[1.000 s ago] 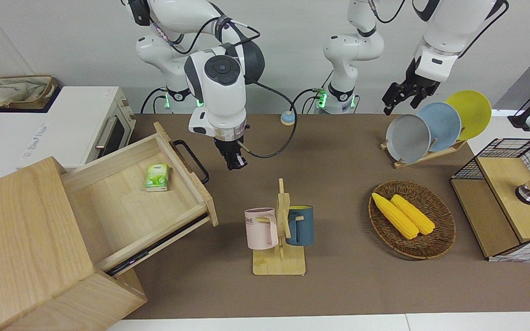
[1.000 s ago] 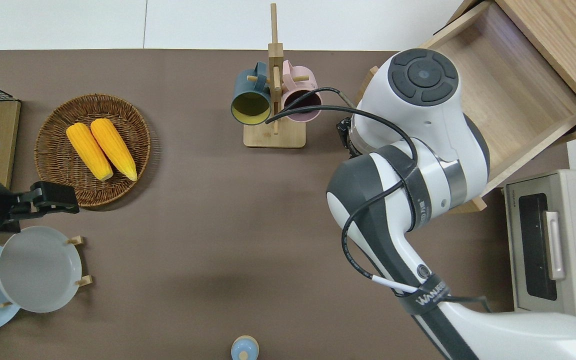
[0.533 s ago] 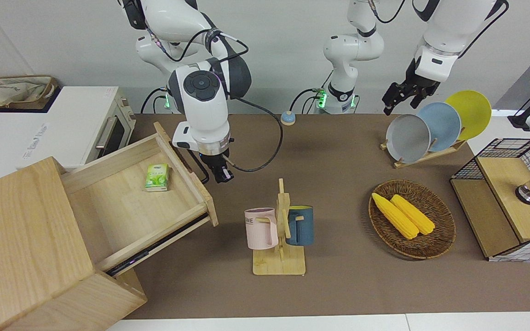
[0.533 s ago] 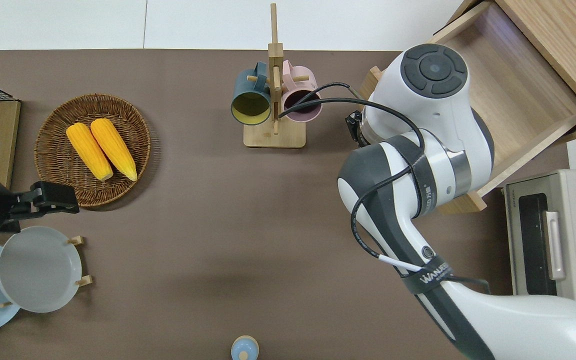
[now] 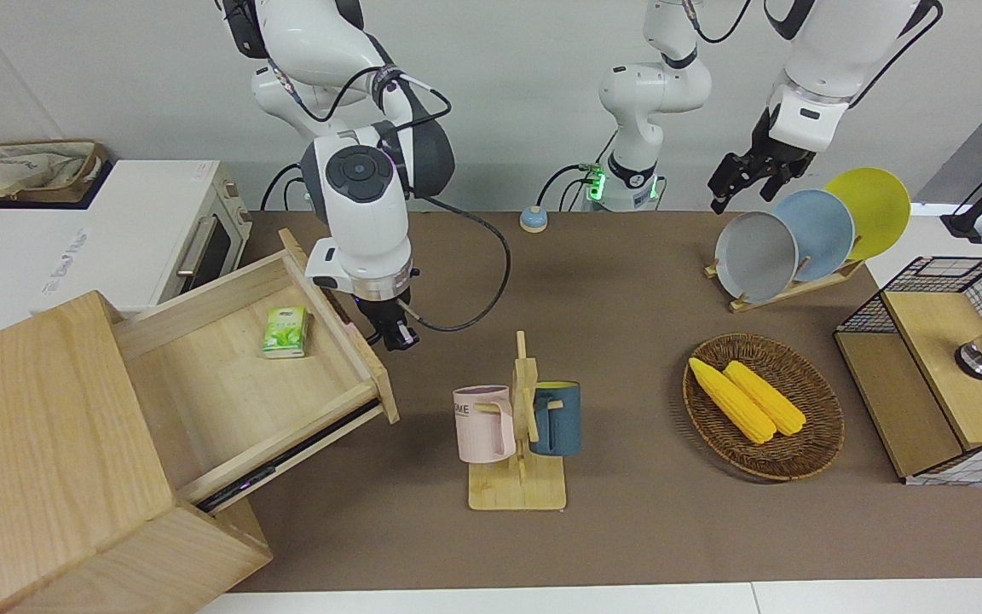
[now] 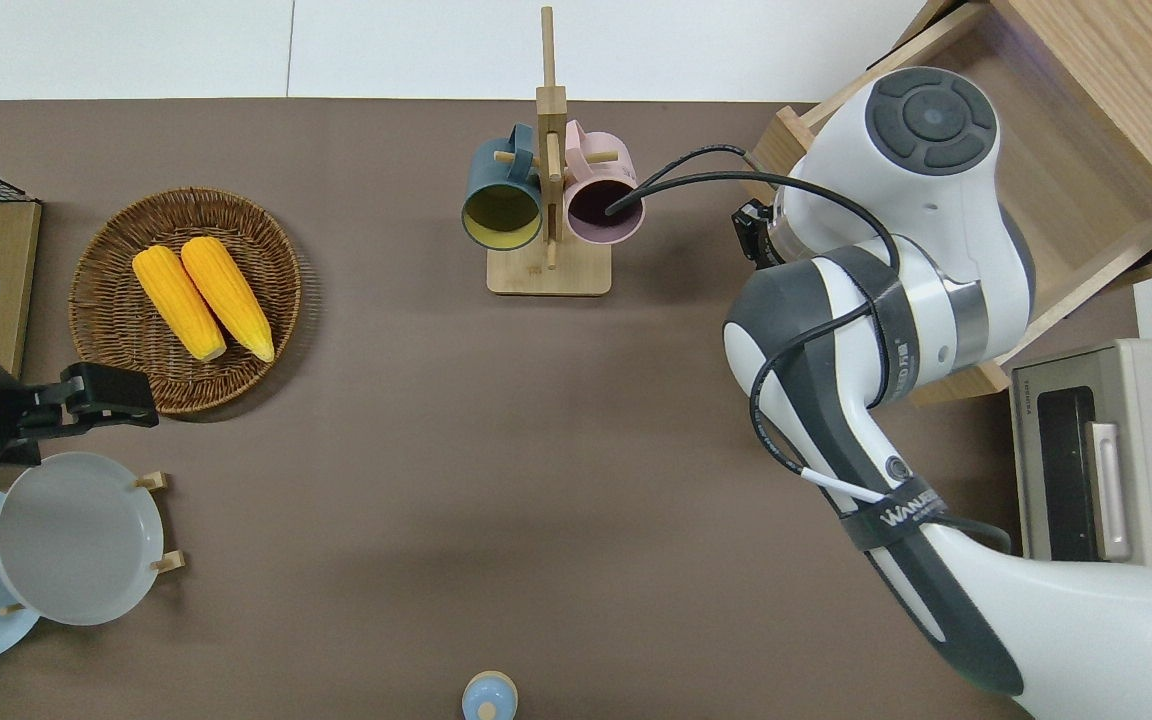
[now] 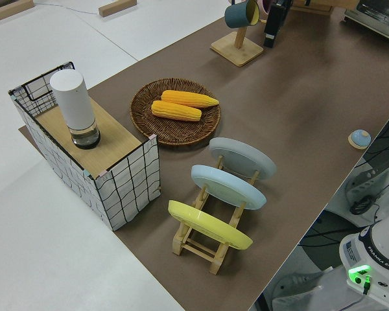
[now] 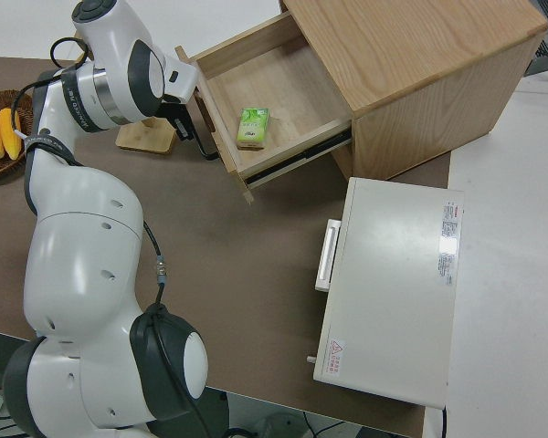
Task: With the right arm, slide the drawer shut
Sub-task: 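Press the drawer fully shut with the right gripper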
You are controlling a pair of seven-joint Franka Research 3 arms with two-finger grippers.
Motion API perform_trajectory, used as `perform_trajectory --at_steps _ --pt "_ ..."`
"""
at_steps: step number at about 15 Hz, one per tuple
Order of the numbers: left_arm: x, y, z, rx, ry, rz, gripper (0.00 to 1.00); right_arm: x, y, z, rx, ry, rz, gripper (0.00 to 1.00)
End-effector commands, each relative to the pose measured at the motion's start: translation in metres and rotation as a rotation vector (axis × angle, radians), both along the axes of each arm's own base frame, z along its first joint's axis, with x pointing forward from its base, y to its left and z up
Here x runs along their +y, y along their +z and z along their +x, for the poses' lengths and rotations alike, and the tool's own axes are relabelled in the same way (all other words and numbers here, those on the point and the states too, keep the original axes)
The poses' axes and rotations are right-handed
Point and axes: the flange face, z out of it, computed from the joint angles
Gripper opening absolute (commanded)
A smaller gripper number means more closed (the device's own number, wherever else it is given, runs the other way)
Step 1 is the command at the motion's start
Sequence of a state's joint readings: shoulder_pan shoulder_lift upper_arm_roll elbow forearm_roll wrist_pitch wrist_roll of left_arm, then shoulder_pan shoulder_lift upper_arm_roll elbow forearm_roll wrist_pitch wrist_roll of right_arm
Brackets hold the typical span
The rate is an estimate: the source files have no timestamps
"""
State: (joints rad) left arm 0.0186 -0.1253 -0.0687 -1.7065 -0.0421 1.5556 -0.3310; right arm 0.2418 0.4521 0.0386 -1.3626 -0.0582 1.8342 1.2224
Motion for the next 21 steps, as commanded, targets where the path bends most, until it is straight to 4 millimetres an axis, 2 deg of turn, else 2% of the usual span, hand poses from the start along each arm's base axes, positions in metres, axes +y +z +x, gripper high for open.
perform_trajectory --at_steps 1,9,13,19,21 --pt "0.002 0.005 -0.004 0.003 -0.004 -0.001 0.99 -0.023 -0.006 0.016 -0.046 0.002 0.003 0.0" --pt "0.002 0.004 -0.004 0.005 -0.004 -0.001 0.99 -0.071 -0.009 0.042 -0.07 -0.005 0.008 0.0" --pt "0.002 0.005 -0.004 0.003 -0.004 -0.001 0.99 -0.095 -0.006 0.046 -0.072 0.01 0.027 0.0" --pt "0.002 0.004 -0.004 0.005 -0.004 -0.001 0.99 -0.145 -0.004 0.051 -0.079 0.006 0.025 0.0" --pt "0.002 0.005 -0.004 0.003 -0.004 -0.001 0.99 -0.158 0.003 0.054 -0.093 0.016 0.023 0.0"
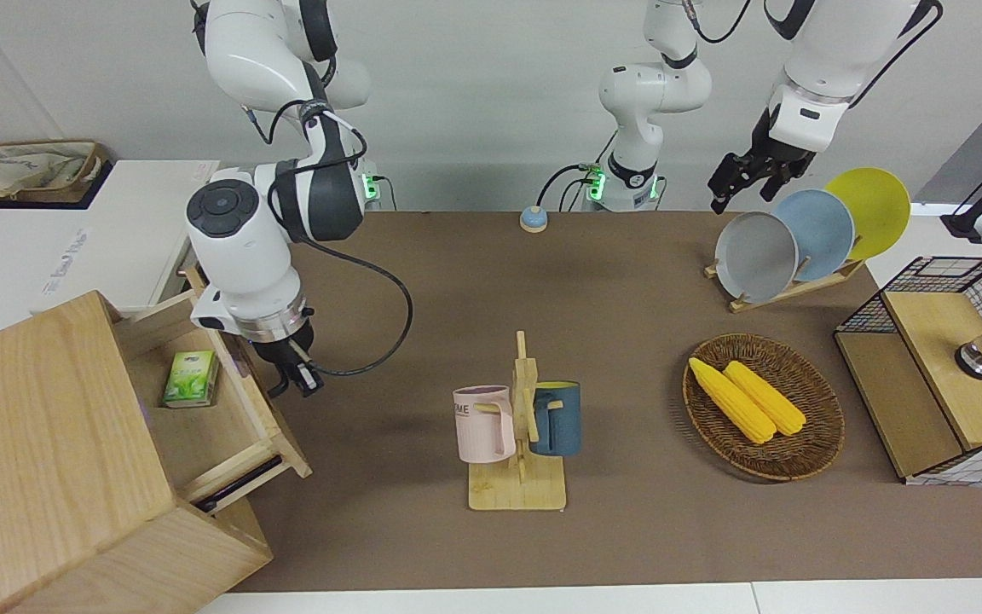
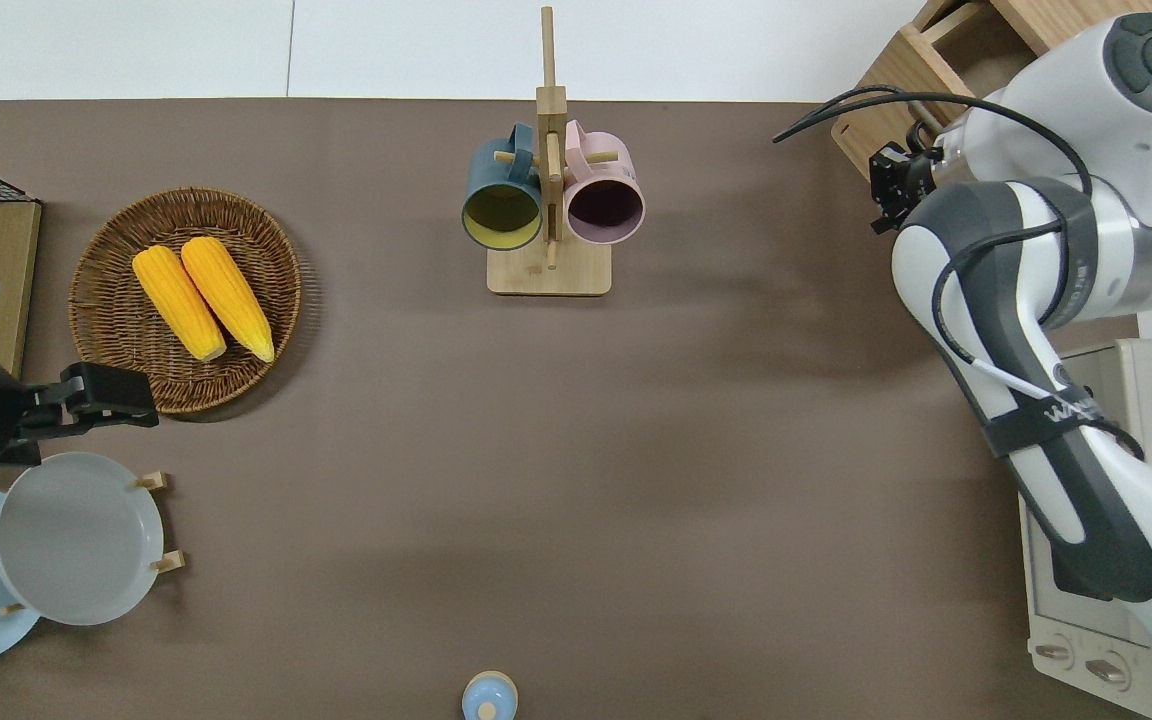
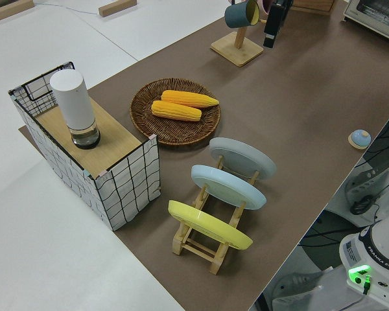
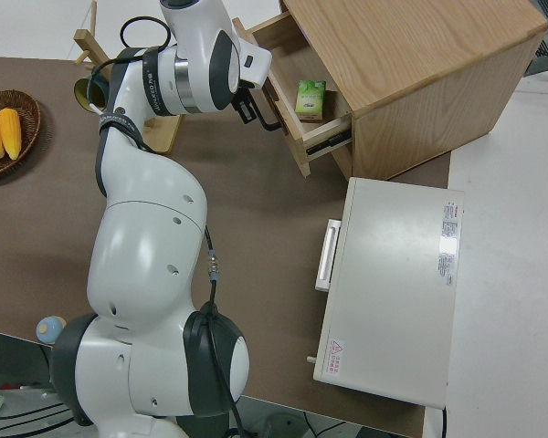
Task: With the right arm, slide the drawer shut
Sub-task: 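Press the drawer fully shut with the right gripper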
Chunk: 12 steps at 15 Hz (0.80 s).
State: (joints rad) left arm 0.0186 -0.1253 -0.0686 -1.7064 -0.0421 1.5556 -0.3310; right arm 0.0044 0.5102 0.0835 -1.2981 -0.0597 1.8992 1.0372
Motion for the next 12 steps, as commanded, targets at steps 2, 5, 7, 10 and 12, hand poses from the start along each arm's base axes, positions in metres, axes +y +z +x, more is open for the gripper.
perform_trajectory --at_steps 2,5,7,10,12 --pt "0.002 0.005 -0.004 0.003 -0.004 -0.001 0.99 -0.038 0.005 0.012 -0.032 0.02 -0.005 0.0" --pt "0.002 0.004 -0.004 0.005 -0.004 -0.001 0.99 -0.054 0.009 0.014 -0.041 0.022 -0.007 0.0" --pt "0.002 0.005 -0.004 0.003 -0.004 -0.001 0.99 -0.066 0.009 0.014 -0.041 0.029 -0.008 0.0" --pt "0.002 0.005 -0.004 0.003 -0.004 -0.001 0.99 -0.088 0.008 0.013 -0.039 0.028 -0.002 0.0" --pt "0.002 0.005 -0.004 0.003 -0.004 -0.001 0.99 -0.089 0.007 0.013 -0.039 0.032 -0.002 0.0"
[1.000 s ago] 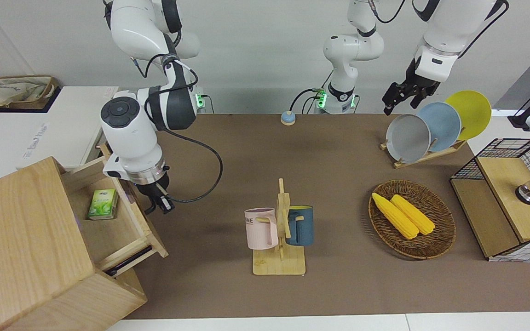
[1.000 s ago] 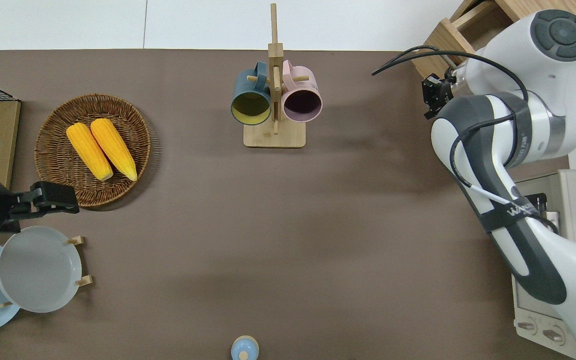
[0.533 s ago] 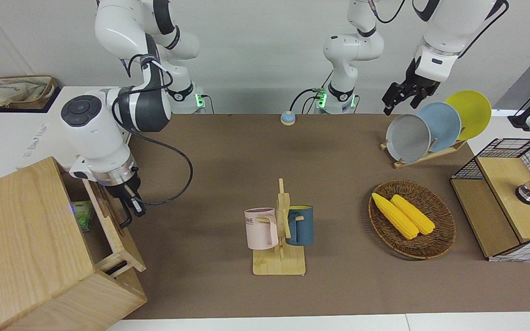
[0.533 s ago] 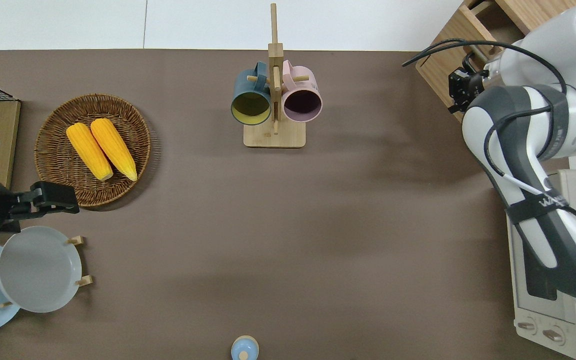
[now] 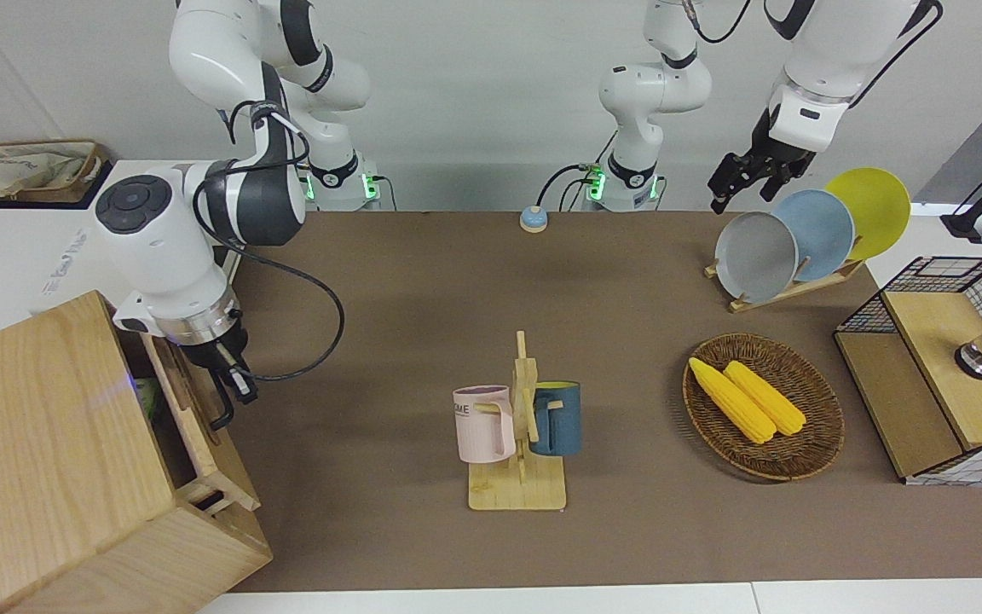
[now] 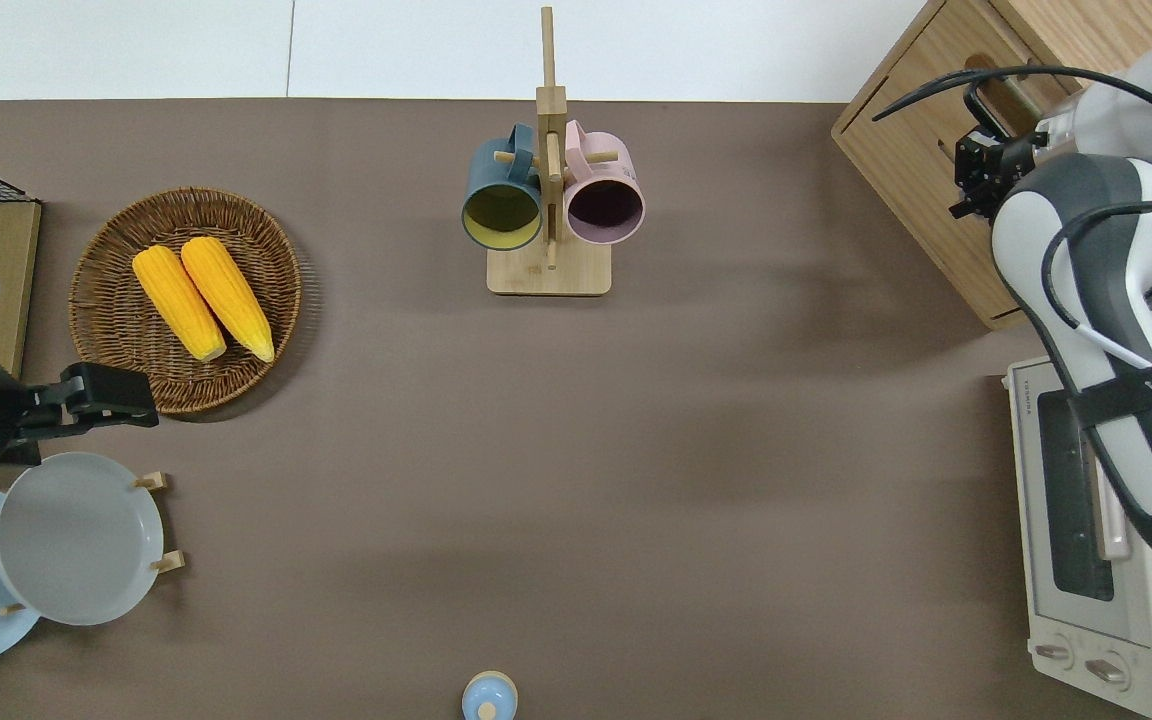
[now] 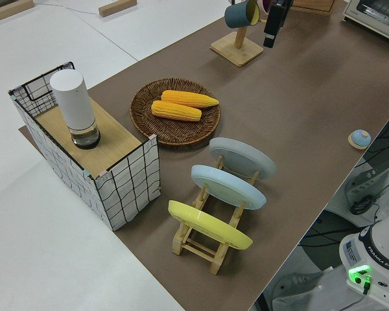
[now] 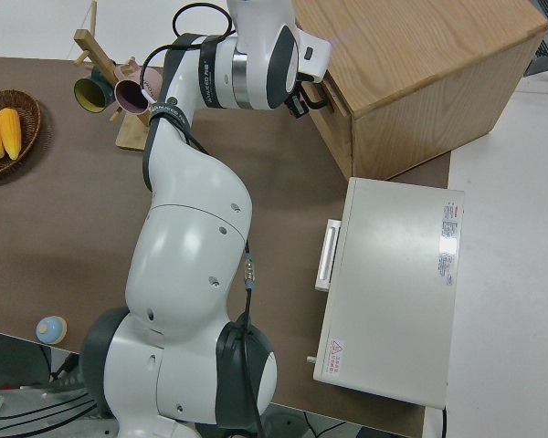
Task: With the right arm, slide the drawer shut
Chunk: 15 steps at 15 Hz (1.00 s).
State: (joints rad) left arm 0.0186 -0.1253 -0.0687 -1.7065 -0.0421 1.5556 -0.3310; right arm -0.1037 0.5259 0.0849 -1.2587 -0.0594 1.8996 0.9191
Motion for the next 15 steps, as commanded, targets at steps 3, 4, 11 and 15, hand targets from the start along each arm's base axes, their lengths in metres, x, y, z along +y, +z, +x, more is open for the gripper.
perform_trajectory --at_steps 3,4,11,15 --pt "0.002 0.004 -0.004 0.005 -0.004 -0.001 0.99 -0.012 -0.002 0.006 -0.015 0.024 0.006 0.0" --pt "0.002 0.005 -0.004 0.003 -0.005 -0.001 0.99 -0.015 -0.001 0.007 -0.021 0.021 0.007 0.0" --pt "0.002 0.005 -0.004 0.003 -0.004 -0.001 0.99 -0.015 -0.001 0.007 -0.024 0.024 0.006 0.0" --pt "0.002 0.005 -0.004 0.003 -0.005 -0.001 0.99 0.009 -0.003 0.007 -0.018 0.047 0.009 0.0"
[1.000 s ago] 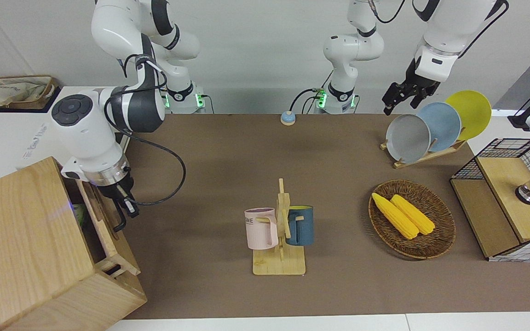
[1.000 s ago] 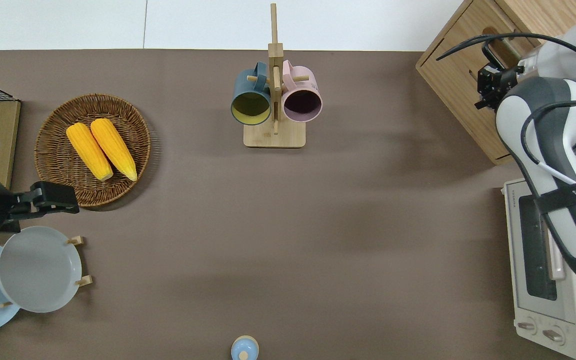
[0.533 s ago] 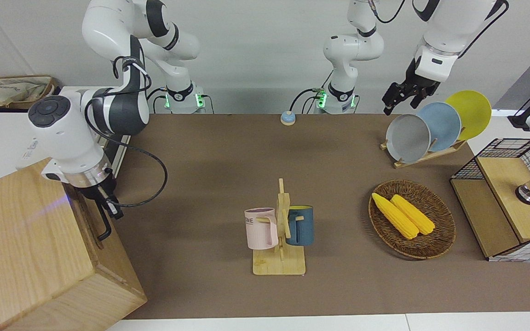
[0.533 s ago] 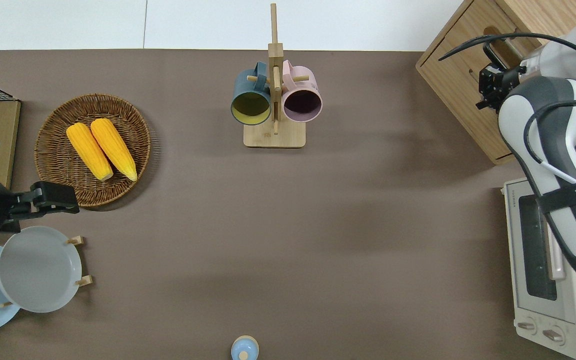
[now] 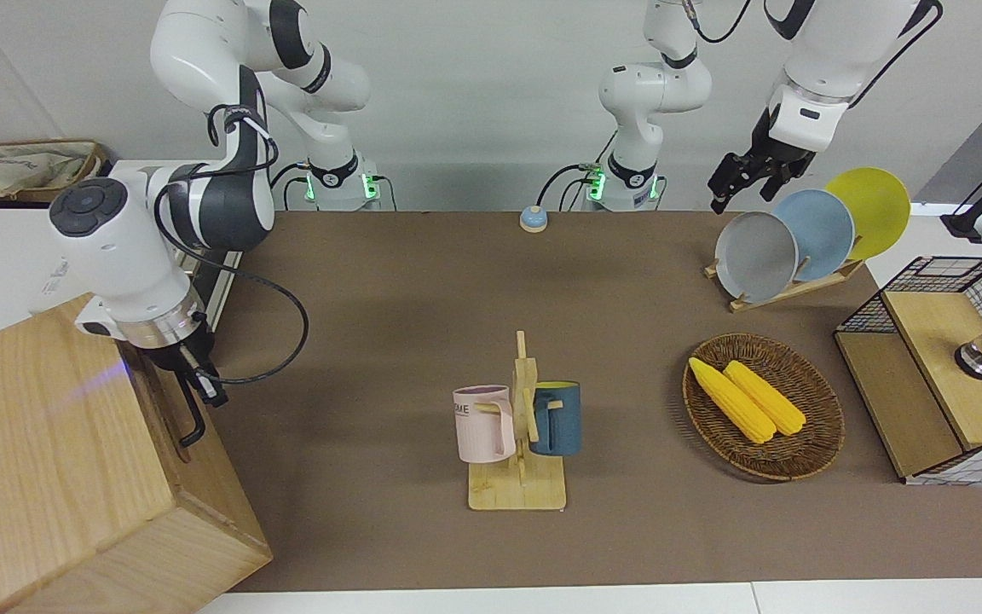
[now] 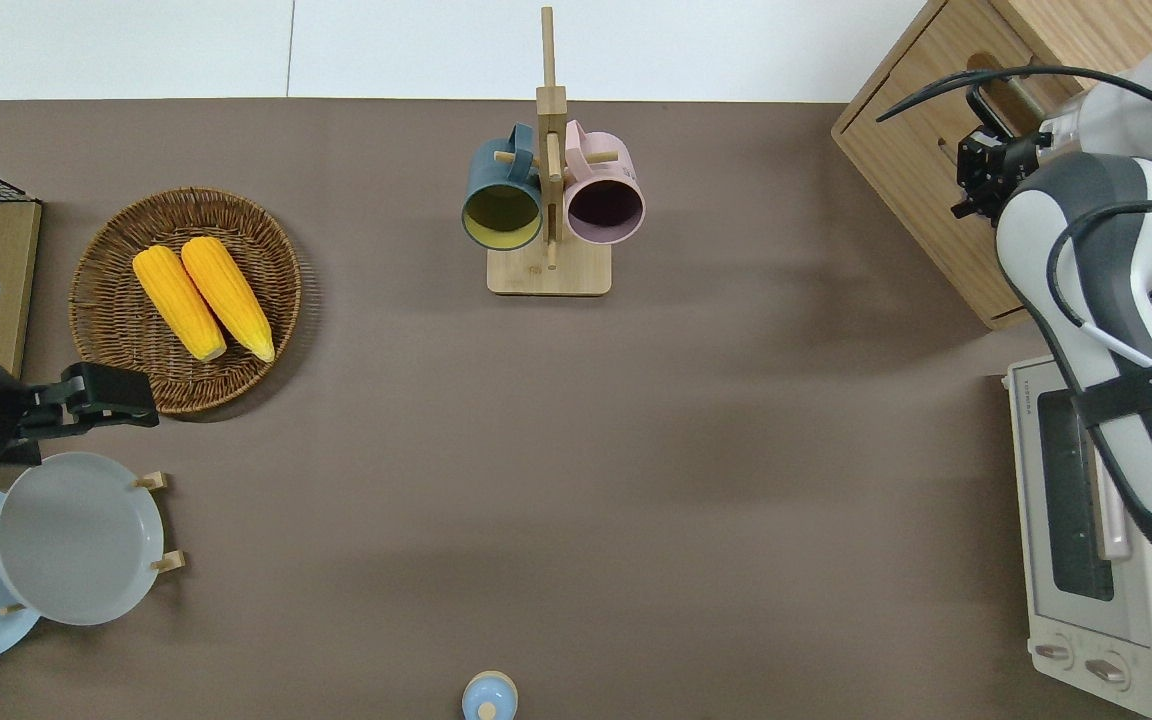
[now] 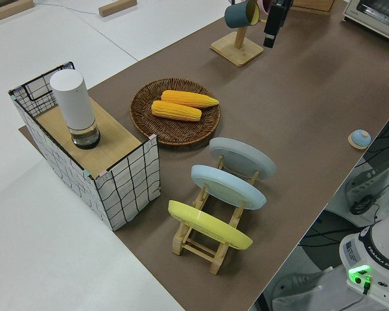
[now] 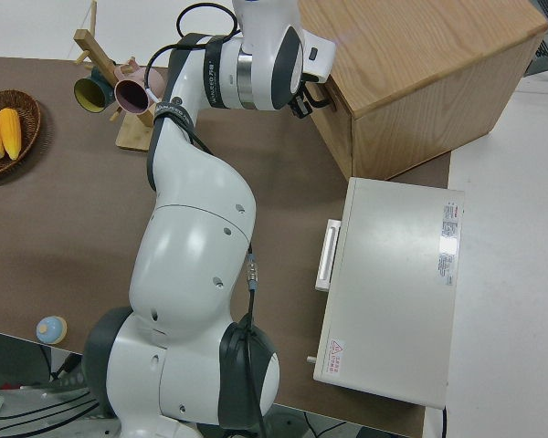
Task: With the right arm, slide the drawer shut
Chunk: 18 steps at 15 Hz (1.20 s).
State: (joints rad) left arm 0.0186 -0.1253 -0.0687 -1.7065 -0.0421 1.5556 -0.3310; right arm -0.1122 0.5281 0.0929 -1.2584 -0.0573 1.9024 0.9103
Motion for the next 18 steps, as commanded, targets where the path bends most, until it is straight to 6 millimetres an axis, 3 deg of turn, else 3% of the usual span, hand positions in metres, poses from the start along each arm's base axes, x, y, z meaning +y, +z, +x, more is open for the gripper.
perform_trajectory --at_steps 1,4,6,9,13,18 --pt "0.002 0.005 -0.004 0.003 -0.004 -0.001 0.99 0.025 -0.002 0.007 -0.012 0.059 0.003 0.0" --pt "0.002 0.005 -0.004 0.003 -0.004 -0.001 0.99 0.057 -0.001 0.005 -0.009 0.08 0.008 0.0" --pt "0.002 0.005 -0.004 0.003 -0.004 -0.001 0.99 0.089 0.01 0.0 -0.017 0.114 0.015 0.0" --pt "0.002 0.004 -0.004 0.005 -0.004 -0.001 0.99 0.118 0.022 -0.021 0.019 0.175 0.003 0.0" --pt "0.002 0.004 -0.004 0.005 -0.004 -0.001 0.99 0.132 0.036 -0.064 0.067 0.3 -0.021 0.0" --pt "0.002 0.005 -0.004 0.003 -0.004 -0.001 0.99 0.115 0.061 -0.114 0.102 0.469 -0.012 0.0"
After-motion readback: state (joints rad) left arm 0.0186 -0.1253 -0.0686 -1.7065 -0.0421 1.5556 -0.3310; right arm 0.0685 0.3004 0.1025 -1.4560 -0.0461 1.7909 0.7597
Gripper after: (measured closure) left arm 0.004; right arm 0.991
